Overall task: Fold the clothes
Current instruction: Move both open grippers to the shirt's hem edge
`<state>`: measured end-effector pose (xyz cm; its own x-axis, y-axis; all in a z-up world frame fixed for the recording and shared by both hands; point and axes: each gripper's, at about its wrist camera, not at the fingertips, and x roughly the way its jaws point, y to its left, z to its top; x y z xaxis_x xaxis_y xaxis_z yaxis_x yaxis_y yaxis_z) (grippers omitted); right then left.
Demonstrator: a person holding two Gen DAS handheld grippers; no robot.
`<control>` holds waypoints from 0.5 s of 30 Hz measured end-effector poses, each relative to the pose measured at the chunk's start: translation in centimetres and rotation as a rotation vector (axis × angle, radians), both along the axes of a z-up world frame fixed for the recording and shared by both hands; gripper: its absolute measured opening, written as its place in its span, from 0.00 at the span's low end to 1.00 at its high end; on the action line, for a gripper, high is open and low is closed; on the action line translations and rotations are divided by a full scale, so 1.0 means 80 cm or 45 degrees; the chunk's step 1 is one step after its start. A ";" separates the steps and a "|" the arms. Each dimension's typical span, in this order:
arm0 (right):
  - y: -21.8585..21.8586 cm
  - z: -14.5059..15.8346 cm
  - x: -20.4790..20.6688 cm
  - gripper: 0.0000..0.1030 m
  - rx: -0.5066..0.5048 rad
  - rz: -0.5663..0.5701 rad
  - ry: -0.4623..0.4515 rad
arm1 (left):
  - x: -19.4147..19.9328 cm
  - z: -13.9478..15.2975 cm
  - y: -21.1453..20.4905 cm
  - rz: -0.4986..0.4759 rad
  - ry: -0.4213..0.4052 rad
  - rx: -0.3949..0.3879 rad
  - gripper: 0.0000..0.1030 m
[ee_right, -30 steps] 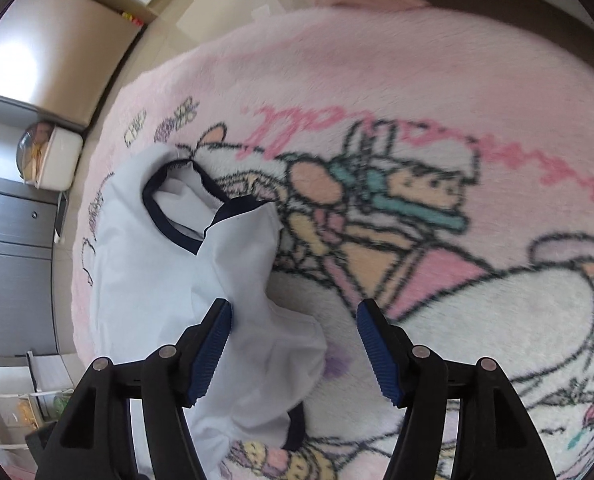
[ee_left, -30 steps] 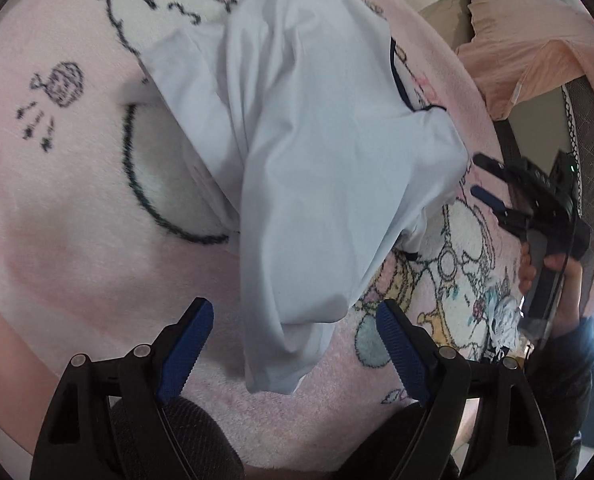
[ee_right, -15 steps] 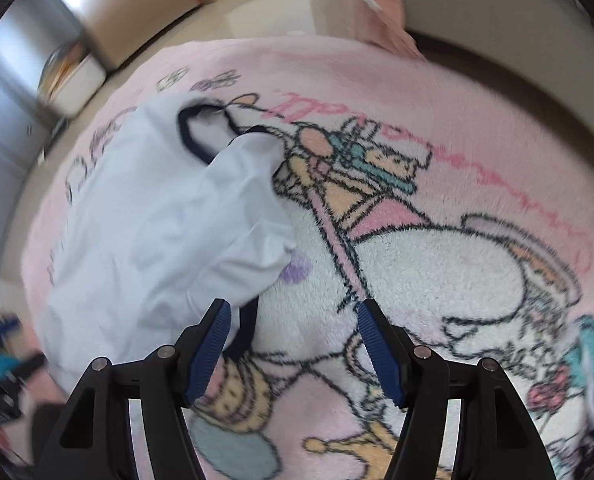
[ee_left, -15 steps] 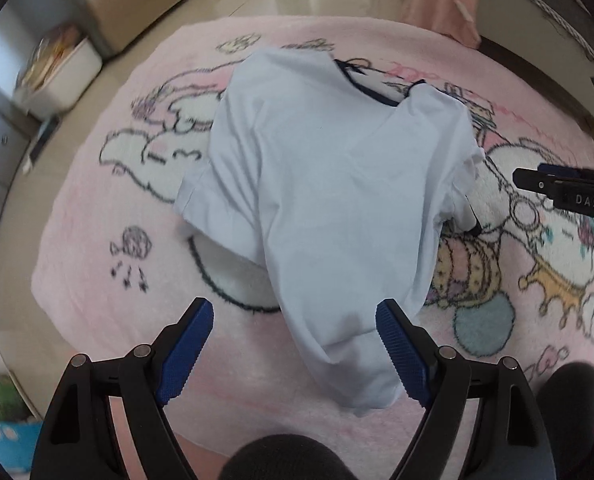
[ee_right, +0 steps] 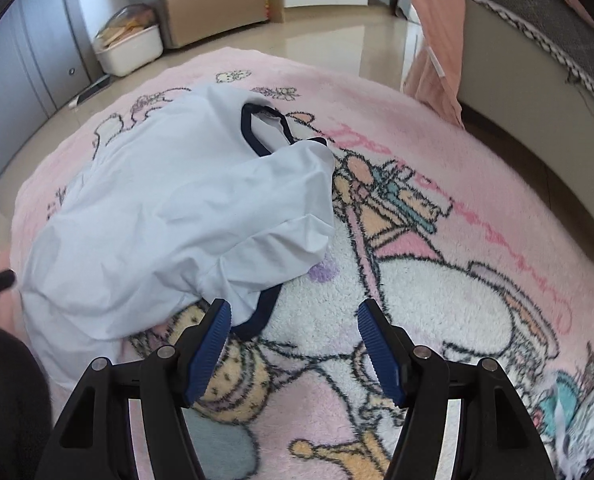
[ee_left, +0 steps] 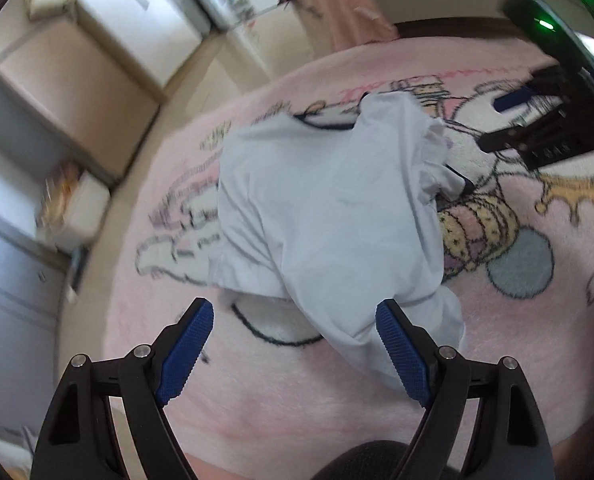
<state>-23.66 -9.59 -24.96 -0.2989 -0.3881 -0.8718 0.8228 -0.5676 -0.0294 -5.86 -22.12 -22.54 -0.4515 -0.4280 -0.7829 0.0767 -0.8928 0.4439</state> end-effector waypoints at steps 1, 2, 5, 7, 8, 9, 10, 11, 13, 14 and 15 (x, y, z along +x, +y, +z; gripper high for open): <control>0.000 -0.001 0.003 0.64 0.013 0.022 0.025 | 0.003 -0.002 0.009 -0.039 0.004 -0.045 0.81; 0.000 -0.003 0.008 0.64 0.026 0.051 0.058 | 0.005 -0.004 0.018 -0.078 0.007 -0.089 0.81; -0.003 -0.011 0.027 0.64 0.097 0.170 0.151 | 0.013 -0.013 0.041 -0.178 -0.007 -0.170 0.81; -0.008 -0.019 0.040 0.64 0.145 0.256 0.200 | 0.017 -0.020 0.055 -0.238 -0.026 -0.206 0.81; -0.011 -0.024 0.046 0.64 0.170 0.298 0.226 | 0.020 -0.024 0.063 -0.269 -0.035 -0.223 0.81; -0.013 -0.028 0.052 0.64 0.194 0.340 0.251 | 0.022 -0.028 0.070 -0.299 -0.044 -0.241 0.81; -0.016 -0.033 0.057 0.64 0.219 0.376 0.275 | 0.026 -0.031 0.077 -0.327 -0.052 -0.251 0.81; -0.019 -0.038 0.060 0.64 0.242 0.401 0.294 | 0.031 -0.033 0.084 -0.356 -0.059 -0.260 0.81; -0.024 -0.046 0.062 0.64 0.265 0.421 0.311 | 0.041 -0.037 0.098 -0.413 -0.073 -0.279 0.81; -0.027 -0.048 0.061 0.64 0.267 0.421 0.312 | 0.047 -0.041 0.106 -0.436 -0.073 -0.307 0.81; -0.028 -0.049 0.060 0.64 0.262 0.413 0.309 | 0.052 -0.046 0.113 -0.469 -0.080 -0.349 0.81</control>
<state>-18.89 -11.85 -28.92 -0.3956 -0.3210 -0.8605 0.9125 -0.2440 -0.3285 -1.72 -13.11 -26.25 -0.5678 -0.4429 -0.6939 -0.2584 -0.7045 0.6610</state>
